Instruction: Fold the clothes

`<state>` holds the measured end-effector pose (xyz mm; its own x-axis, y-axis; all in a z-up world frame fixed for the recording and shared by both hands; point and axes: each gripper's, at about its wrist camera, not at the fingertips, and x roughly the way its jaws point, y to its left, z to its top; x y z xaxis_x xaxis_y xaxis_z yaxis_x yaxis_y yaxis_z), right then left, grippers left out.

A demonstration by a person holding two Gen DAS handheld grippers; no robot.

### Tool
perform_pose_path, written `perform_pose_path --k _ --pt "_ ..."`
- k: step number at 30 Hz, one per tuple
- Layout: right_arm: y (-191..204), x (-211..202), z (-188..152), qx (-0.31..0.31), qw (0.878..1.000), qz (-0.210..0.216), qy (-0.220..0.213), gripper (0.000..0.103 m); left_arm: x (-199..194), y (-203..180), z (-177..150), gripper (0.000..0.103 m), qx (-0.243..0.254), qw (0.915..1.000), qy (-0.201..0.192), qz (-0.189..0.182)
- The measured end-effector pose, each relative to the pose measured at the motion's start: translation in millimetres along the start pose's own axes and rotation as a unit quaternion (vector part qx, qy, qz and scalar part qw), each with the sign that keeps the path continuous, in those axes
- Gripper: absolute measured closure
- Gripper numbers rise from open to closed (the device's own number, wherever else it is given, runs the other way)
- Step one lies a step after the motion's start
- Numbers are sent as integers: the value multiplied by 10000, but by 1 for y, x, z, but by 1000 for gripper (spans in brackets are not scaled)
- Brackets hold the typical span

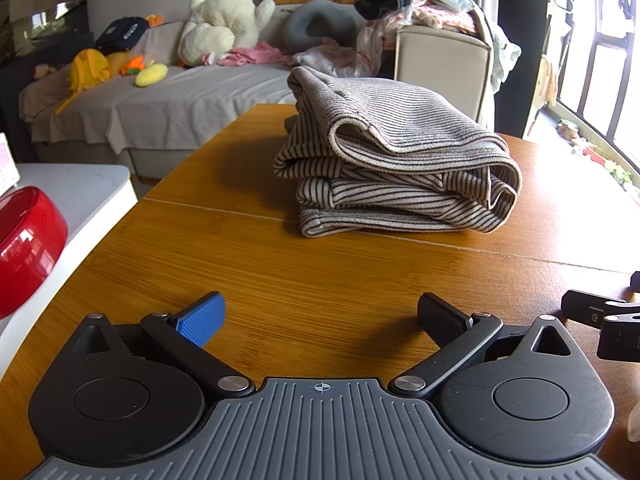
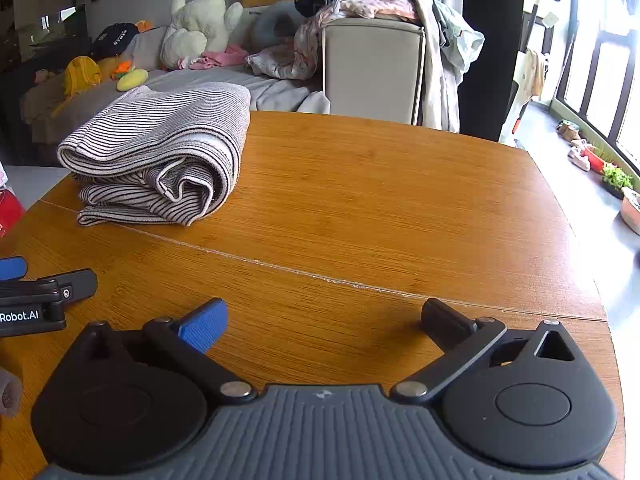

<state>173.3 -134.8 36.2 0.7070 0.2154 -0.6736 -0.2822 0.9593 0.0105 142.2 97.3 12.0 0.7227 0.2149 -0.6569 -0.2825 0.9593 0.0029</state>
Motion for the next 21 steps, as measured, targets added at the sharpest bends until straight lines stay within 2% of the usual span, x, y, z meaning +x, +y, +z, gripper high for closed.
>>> perform_pose_path --k 21 --pt "0 2 2 12 10000 -33 6 0 2 1 1 0 -2 10000 2 2"
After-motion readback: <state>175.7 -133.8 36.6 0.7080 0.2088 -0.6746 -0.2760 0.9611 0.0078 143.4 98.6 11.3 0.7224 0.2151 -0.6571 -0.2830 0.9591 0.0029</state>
